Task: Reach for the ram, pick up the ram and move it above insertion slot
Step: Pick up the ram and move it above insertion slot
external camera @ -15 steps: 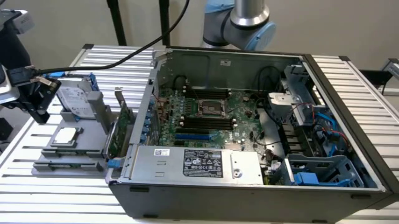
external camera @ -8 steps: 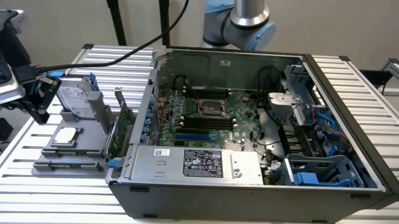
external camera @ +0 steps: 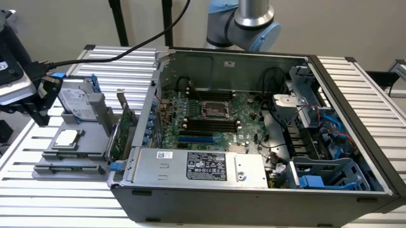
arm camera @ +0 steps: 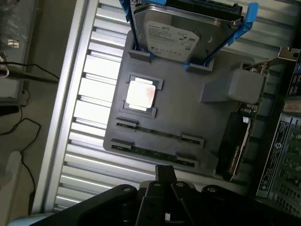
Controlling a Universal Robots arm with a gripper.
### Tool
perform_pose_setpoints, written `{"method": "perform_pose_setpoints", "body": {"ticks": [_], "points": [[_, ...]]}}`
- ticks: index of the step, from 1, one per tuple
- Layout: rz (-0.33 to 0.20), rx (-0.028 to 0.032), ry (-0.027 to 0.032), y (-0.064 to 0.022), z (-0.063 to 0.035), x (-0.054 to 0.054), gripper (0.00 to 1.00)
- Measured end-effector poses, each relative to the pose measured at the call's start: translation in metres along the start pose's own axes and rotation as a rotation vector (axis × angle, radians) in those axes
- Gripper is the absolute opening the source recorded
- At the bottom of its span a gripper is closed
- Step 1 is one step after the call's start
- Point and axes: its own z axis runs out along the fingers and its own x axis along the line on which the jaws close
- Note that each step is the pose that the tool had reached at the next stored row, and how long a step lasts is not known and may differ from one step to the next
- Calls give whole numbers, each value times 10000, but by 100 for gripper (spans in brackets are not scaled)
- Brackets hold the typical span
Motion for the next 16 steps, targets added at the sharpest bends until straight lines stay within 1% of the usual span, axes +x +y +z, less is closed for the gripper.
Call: {"method": "perform_pose_setpoints", "body": {"ticks": [16], "points": [[-2904, 3, 22, 0, 7, 0, 11]]}}
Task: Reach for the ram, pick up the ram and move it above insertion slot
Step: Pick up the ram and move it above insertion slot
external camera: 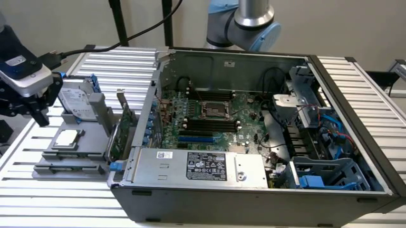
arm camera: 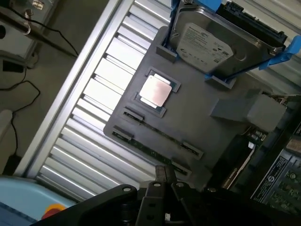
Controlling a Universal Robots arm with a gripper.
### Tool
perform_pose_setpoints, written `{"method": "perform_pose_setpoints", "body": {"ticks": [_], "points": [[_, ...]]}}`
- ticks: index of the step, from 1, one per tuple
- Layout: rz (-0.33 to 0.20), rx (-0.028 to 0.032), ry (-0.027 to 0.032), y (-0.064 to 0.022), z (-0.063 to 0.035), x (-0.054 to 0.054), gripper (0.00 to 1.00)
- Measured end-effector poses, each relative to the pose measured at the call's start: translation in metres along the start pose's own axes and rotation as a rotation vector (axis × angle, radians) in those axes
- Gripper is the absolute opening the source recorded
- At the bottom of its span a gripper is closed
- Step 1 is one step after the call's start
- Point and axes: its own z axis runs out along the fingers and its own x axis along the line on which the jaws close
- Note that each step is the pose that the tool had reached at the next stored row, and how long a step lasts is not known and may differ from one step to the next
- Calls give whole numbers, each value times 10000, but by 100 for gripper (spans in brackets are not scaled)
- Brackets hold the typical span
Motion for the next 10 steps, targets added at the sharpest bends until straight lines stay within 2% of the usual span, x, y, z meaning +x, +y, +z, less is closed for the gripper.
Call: {"method": "perform_pose_setpoints", "body": {"ticks": [10], "points": [[-1821, 2, 15, 0, 5, 0, 11]]}}
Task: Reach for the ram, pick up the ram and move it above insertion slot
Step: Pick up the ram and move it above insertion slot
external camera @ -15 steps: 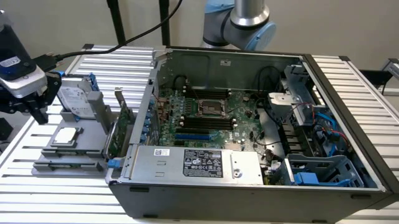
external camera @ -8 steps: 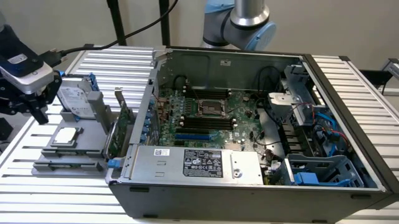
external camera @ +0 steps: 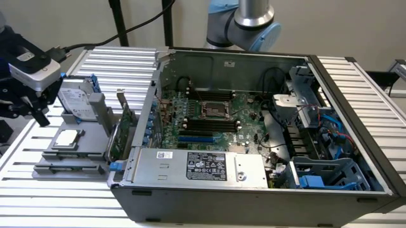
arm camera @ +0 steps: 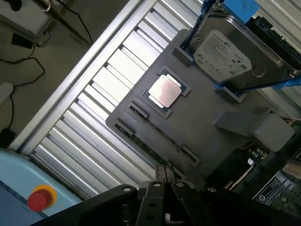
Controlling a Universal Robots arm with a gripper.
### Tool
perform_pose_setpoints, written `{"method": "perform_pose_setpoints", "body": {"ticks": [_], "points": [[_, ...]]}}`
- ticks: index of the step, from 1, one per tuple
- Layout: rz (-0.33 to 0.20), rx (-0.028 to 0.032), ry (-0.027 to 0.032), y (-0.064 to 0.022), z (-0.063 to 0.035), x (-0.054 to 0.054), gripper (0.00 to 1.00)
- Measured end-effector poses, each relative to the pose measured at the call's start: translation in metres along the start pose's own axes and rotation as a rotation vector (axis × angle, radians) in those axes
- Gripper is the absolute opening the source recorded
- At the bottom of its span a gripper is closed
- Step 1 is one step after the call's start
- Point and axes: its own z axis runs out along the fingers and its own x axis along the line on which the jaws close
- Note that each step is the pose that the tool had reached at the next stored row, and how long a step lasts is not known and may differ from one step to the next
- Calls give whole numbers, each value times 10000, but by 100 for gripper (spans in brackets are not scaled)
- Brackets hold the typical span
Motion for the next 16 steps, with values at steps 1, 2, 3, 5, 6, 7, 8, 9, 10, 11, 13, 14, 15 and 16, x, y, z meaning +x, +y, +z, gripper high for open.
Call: {"method": "perform_pose_setpoints", "body": {"ticks": [1, 2, 3, 5, 6, 7, 8, 9, 10, 11, 13, 14, 15, 16], "points": [[-179, 1, 1, 0, 1, 0, 11], [-359, 1, 2, 0, 2, 0, 11], [-538, 1, 3, 0, 2, 0, 11], [-910, 1, 7, 0, 4, 0, 11], [-1088, 1, 8, 0, 5, 0, 11], [-1270, 2, 9, 0, 6, 0, 11], [-1449, 2, 11, 0, 7, 0, 11], [-1639, 2, 12, 0, 8, 0, 11], [-1820, 2, 14, 0, 9, 0, 11], [-1999, 3, 15, 0, 10, 0, 11], [-2358, 3, 18, 0, 13, 0, 11], [-2540, 3, 19, 0, 14, 0, 11], [-2728, 4, 20, 1, 16, 0, 11], [-2907, 3, 22, 1, 17, 0, 11]]}}
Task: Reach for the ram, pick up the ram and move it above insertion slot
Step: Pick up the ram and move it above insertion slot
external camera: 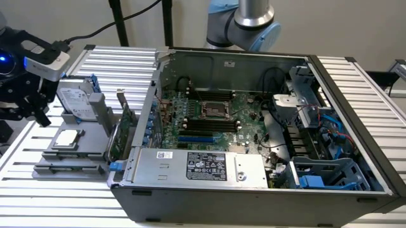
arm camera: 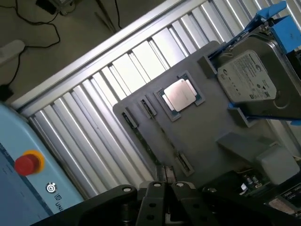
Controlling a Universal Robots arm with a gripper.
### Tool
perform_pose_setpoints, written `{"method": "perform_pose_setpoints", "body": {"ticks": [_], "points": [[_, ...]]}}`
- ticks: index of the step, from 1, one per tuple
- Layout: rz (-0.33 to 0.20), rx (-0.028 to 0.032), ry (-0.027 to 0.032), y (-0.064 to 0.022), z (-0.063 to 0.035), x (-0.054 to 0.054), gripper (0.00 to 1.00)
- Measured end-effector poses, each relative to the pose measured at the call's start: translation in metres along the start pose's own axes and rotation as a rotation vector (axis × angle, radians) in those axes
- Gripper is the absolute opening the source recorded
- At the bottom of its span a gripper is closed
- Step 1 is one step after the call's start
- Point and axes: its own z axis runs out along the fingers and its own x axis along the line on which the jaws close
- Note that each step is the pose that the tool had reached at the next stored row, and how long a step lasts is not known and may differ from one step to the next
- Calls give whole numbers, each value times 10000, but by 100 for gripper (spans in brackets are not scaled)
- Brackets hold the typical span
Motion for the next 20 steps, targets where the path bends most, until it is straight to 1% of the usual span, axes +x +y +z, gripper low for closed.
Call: {"method": "perform_pose_setpoints", "body": {"ticks": [11, 20], "points": [[-1996, 3, 15, -1, 18, 0, 11], [-3631, 4, 28, -1, 59, 0, 11]]}}
